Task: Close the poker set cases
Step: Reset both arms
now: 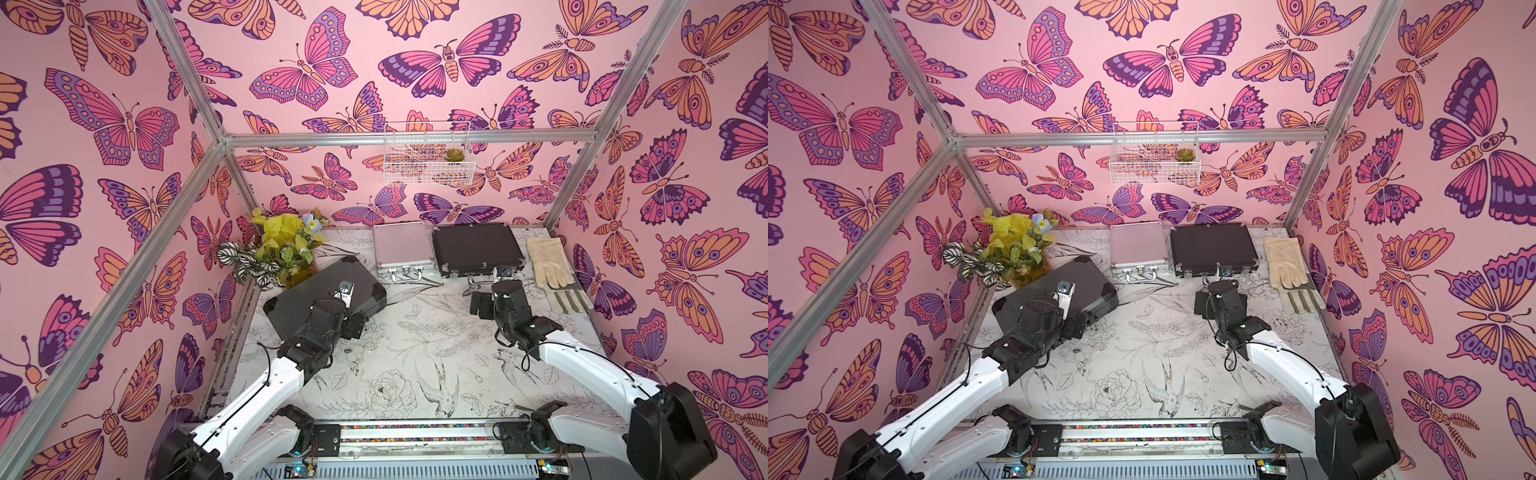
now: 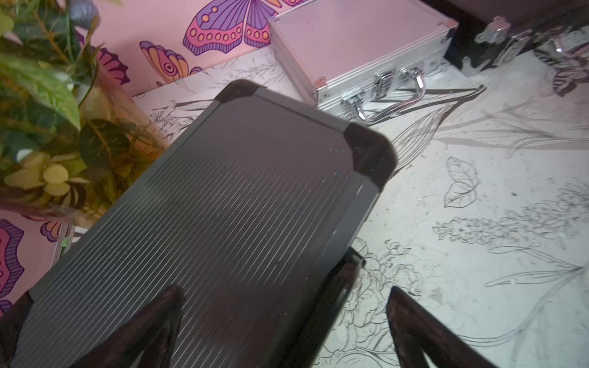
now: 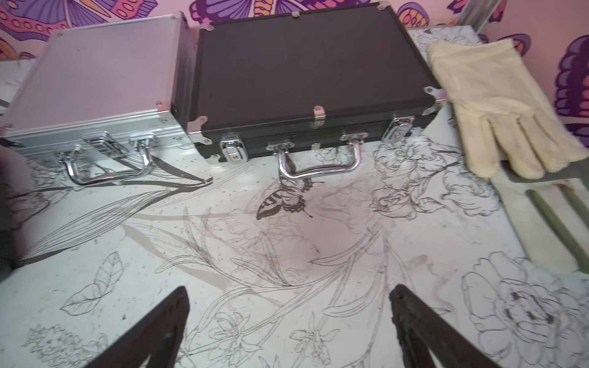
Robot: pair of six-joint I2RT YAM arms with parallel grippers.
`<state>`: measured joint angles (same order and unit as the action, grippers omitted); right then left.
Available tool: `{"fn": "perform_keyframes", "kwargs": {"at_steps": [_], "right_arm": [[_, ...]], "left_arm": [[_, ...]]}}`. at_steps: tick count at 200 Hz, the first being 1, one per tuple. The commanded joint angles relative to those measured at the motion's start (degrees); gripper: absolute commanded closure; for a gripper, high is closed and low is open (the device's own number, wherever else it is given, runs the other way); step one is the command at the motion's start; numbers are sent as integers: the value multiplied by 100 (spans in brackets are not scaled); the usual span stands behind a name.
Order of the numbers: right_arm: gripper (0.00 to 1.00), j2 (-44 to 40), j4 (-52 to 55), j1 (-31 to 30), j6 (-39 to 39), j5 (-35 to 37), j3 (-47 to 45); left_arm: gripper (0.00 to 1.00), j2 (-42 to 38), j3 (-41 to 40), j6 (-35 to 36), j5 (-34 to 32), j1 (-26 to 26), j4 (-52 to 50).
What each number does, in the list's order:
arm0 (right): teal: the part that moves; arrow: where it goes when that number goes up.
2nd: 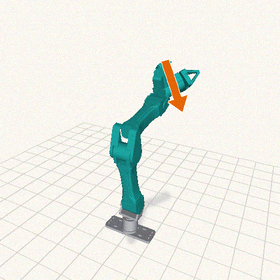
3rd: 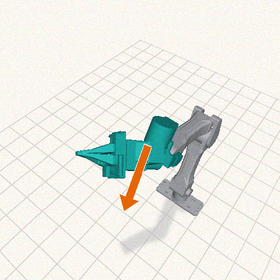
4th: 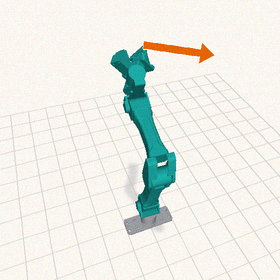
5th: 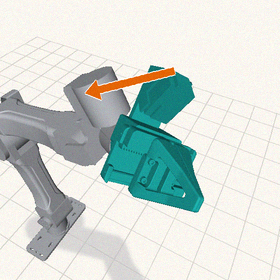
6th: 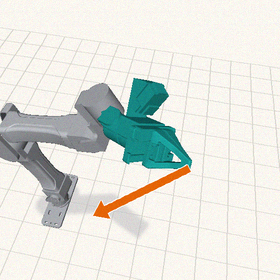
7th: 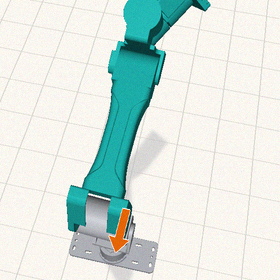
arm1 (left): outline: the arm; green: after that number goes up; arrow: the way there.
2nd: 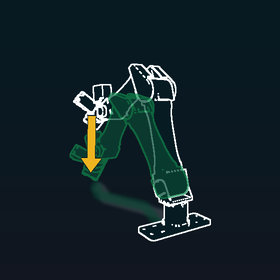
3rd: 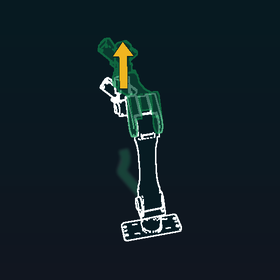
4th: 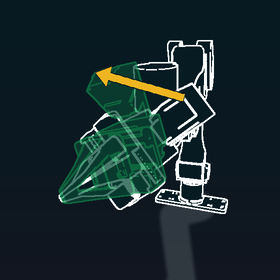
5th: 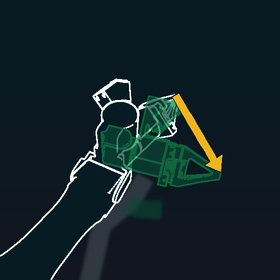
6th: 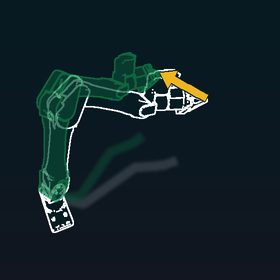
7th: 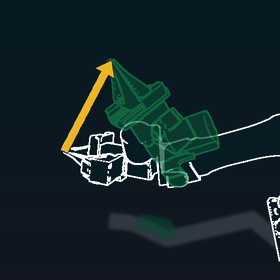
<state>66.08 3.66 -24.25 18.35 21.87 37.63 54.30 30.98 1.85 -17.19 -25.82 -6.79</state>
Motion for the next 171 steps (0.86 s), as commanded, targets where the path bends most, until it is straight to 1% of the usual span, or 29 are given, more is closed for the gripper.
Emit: {"fn": "perform_keyframes", "kwargs": {"at_steps": [1, 7, 19, 32, 54, 71, 86, 89, 91, 95, 99, 102, 110, 114, 116, 120, 132, 142, 162, 171], "right_arm": [[1, -487, -159, 322, -238, 209, -228], [1, -608, -221, 418, -153, 106, -309], [1, -827, -355, 480, -91, 139, -473], [1, -992, -485, 482, -212, 140, -611], [1, -1063, -792, 484, -408, 265, -845], [1, -964, -964, 495, -587, 408, -934], [1, -799, -1292, 499, -764, 612, -1050], [1, -727, -1348, 509, -803, 700, -1064], [1, -690, -1381, 510, -818, 724, -1064], [1, -627, -1334, 543, -818, 769, -1013], [1, -594, -1327, 568, -873, 718, -993], [1, -577, -1341, 592, -924, 664, -994], [1, -557, -1366, 657, -1045, 545, -989], [1, -553, -1399, 687, -1099, 530, -993], [1, -553, -1411, 705, -1126, 529, -998], [1, -562, -1444, 746, -1179, 533, -1014], [1, -615, -1577, 886, -1295, 570, -1091], [1, -694, -1740, 1075, -1279, 553, -1200], [1, -794, -2144, 1615, -1155, 19, -1435], [1, -741, -2415, 1758, -1147, -112, -1513]], "left_arm": [[1, -39, -227, 93, -282, 383, 842], [1, -19, -314, 113, -306, 499, 1056], [1, 26, -509, 169, -345, 782, 1529], [1, 64, -635, 208, -110, 1096, 1875], [1, 208, -1021, 347, 286, 1415, 2823], [0, 411, -1056, 402, 540, 1521, 2920], [0, 719, -1156, 440, 600, 1589, 3597], [0, 885, -1156, 440, 600, 1630, 3767], [0, 988, -1344, 440, 600, 1658, 3921], [0, 1236, -1414, 440, 600, 1688, 4216], [0, 1418, -1461, 440, 615, 1695, 4452], [0, 1534, -1497, 405, 747, 1699, 4544], [0, 1791, -1565, 499, 762, 1716, 5086], [0, 1825, -1568, 455, 784, 1724, 5250], [0, 1973, -1564, 432, 819, 1728, 5317], [0, 2083, -1535, 398, 927, 1759, 5374], [0, 2268, -1420, 608, 1112, 1799, 5379], [0, 2390, -1457, 597, 1252, 1891, 5499], [0, 2709, -1548, 320, 1379, 2210, 5992], [0, 2896, -1582, 220, 1418, 2304, 6235]]}}
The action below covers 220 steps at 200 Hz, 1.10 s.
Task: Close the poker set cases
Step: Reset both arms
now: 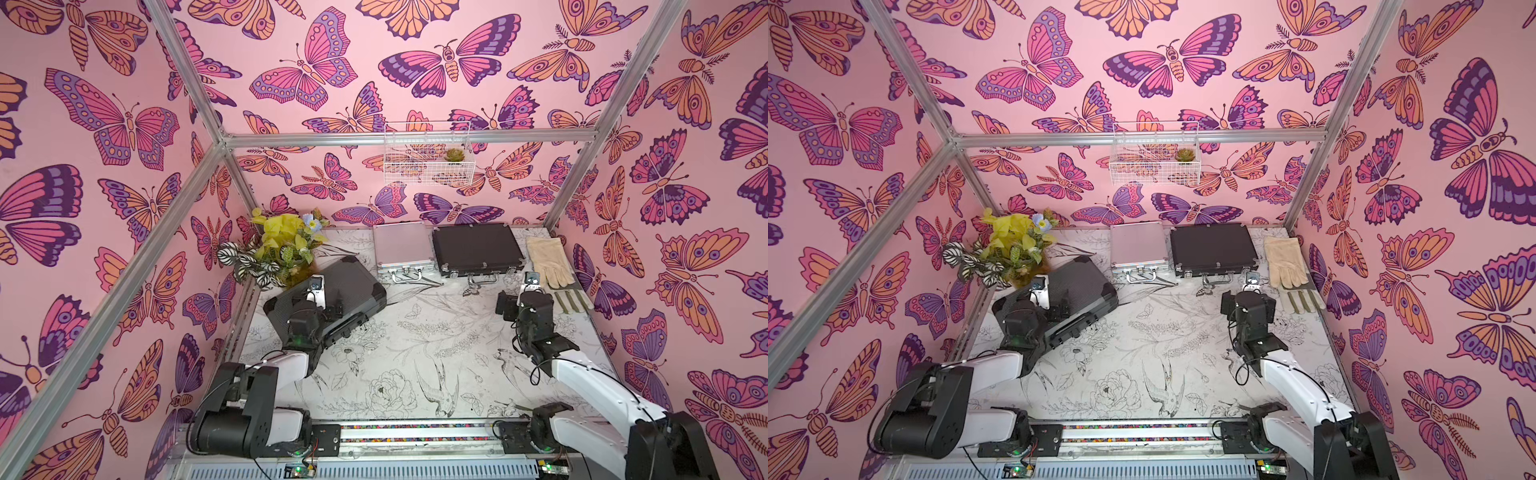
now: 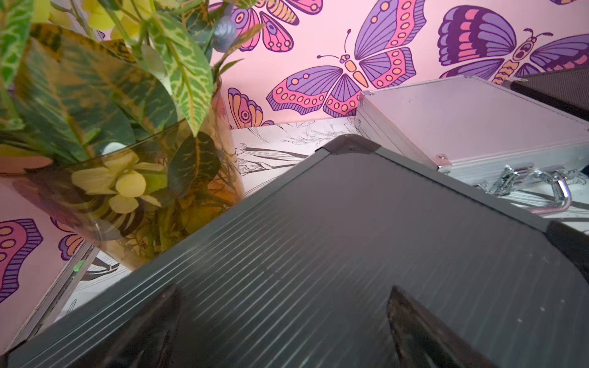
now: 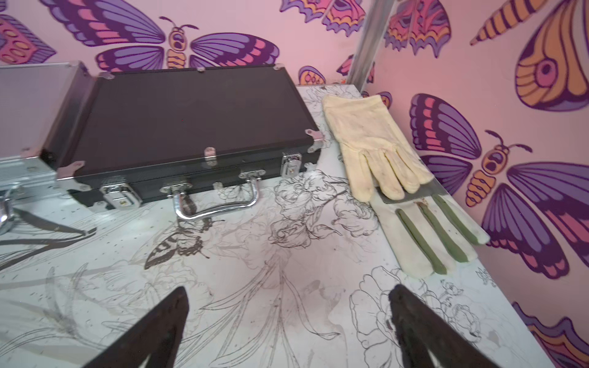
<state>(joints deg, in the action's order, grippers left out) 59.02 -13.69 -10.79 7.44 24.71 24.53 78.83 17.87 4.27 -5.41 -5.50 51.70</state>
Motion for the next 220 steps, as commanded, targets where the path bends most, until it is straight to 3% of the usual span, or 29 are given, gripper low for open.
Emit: {"fn": "perform_keyframes", "kwargs": {"at_steps": [1, 21, 39, 101, 141, 220], "right_arm": [[1, -24, -710, 424, -58, -405, -217], [1, 443, -1331, 501, -223, -441, -229], [1, 1030, -2069, 493, -423, -472, -259], [1, 2696, -3831, 593, -478, -707, -378], [1, 2737, -3371, 891, -314, -1321, -199], [1, 2719, -3350, 889, -327, -1304, -203]], "left_arm": [[0, 473, -273, -27, 245, 279, 407], [0, 949, -193, 0, 362, 341, 807], [0, 852, -48, -86, 380, 391, 354], [0, 989, -17, -332, -392, 405, 538], [0, 998, 242, -428, -588, 401, 225], [0, 970, 252, -452, -566, 400, 175]]}}
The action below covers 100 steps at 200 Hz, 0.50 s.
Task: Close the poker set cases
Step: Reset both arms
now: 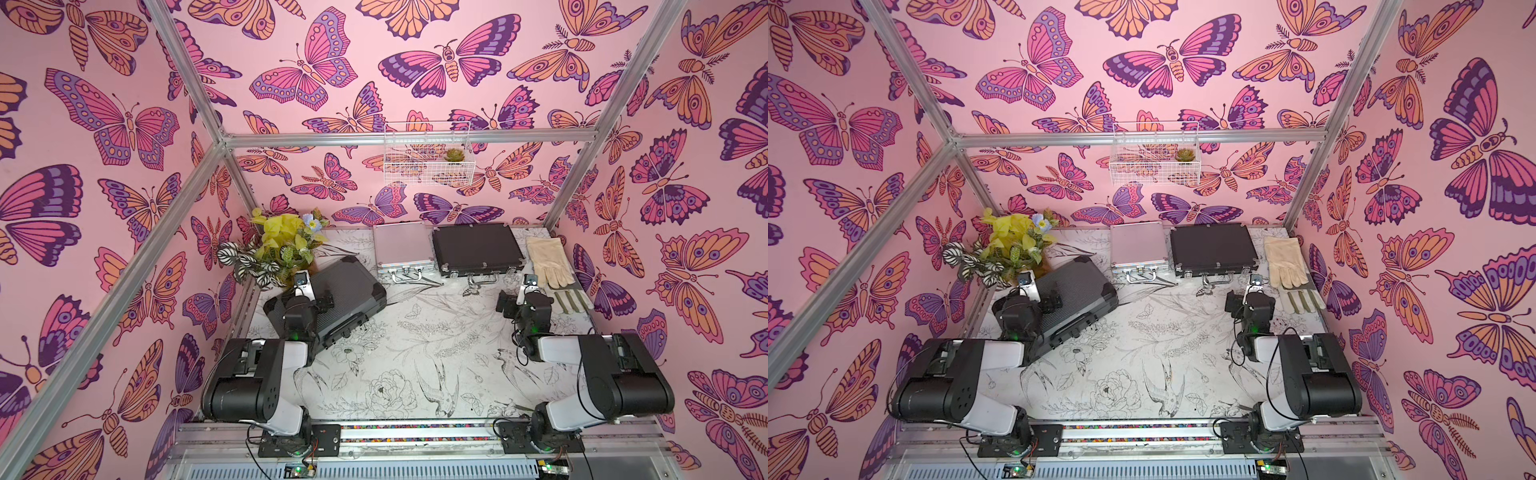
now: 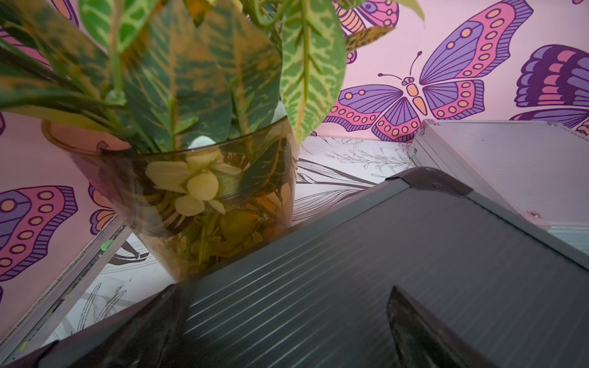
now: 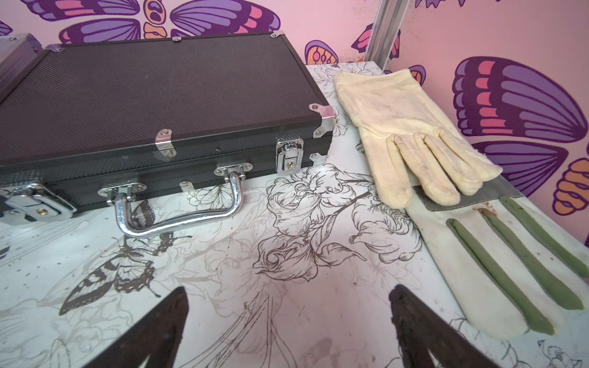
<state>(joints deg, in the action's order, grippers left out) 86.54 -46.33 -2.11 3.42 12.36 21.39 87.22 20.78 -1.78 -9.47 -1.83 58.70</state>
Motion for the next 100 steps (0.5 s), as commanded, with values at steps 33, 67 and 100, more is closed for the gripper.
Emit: {"fn": "perform_keyframes", "kwargs": {"at_steps": [33, 67, 100], "right_arm": [[1, -41, -86, 26, 80, -67, 111], [1, -41, -53, 26, 66, -77, 128], [1, -50, -52, 25, 64, -85, 133]], "left_arm": [[0, 129, -38, 152, -160, 35, -524], [0, 135, -38, 152, -160, 38, -518], [0, 134, -38, 152, -160, 34, -518]]}}
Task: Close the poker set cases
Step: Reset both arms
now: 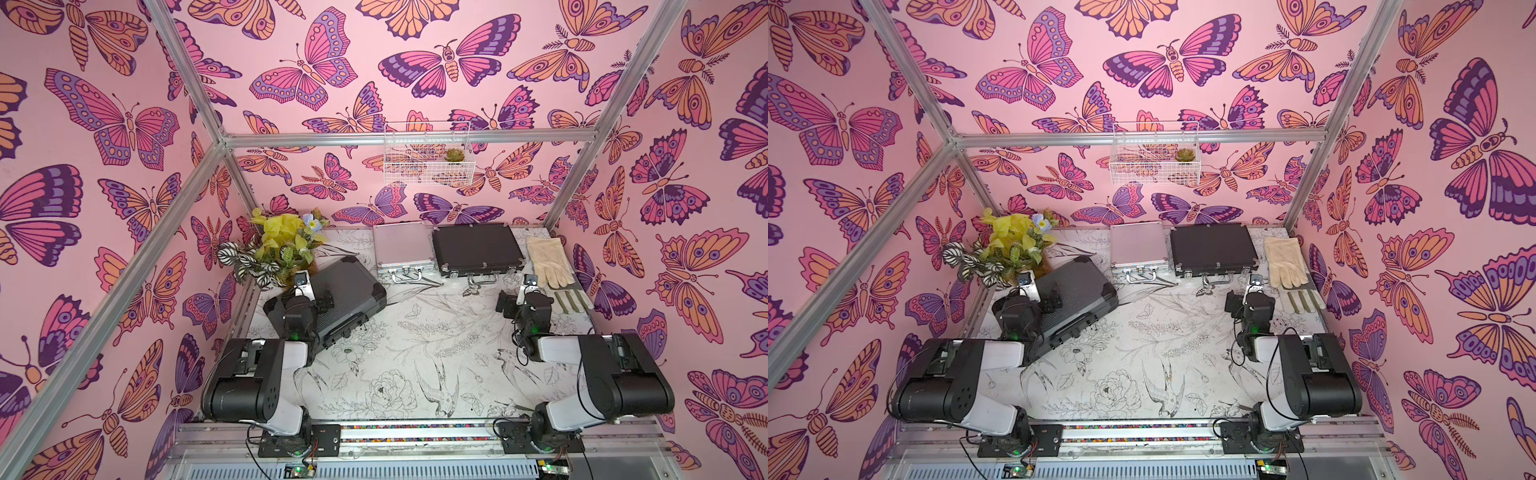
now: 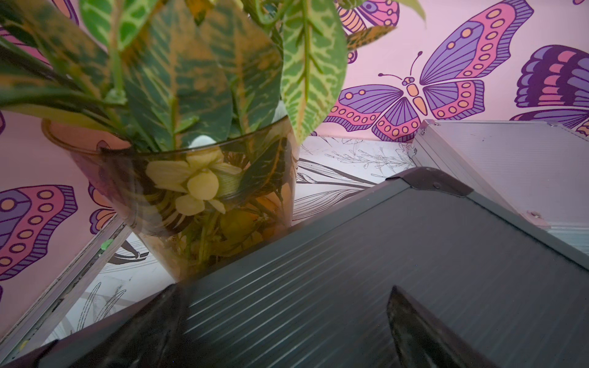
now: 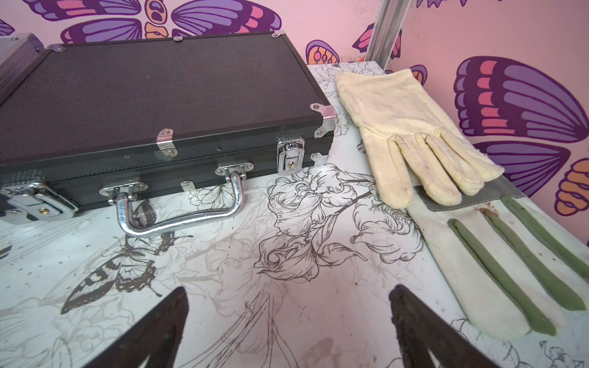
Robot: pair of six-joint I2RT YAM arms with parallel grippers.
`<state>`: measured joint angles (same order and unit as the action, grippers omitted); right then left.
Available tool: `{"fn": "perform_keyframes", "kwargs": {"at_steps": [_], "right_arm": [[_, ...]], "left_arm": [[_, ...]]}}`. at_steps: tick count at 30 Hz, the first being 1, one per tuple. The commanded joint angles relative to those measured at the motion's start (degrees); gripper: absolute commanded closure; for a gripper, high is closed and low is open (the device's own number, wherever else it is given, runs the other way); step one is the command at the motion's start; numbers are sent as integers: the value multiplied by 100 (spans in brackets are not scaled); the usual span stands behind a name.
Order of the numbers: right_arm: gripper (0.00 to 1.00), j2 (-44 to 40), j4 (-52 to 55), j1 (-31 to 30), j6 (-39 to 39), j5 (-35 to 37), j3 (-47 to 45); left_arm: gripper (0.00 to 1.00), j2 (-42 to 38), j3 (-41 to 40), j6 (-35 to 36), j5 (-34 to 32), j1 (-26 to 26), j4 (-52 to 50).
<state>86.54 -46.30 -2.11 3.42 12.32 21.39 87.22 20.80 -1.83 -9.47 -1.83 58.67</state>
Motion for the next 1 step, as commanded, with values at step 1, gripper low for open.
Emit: {"fn": "perform_keyframes", "kwargs": {"at_steps": [1], "right_arm": [[1, -54, -50, 21, 63, -80, 131]], "left_arm": [[0, 131, -41, 161, -160, 33, -515]]}}
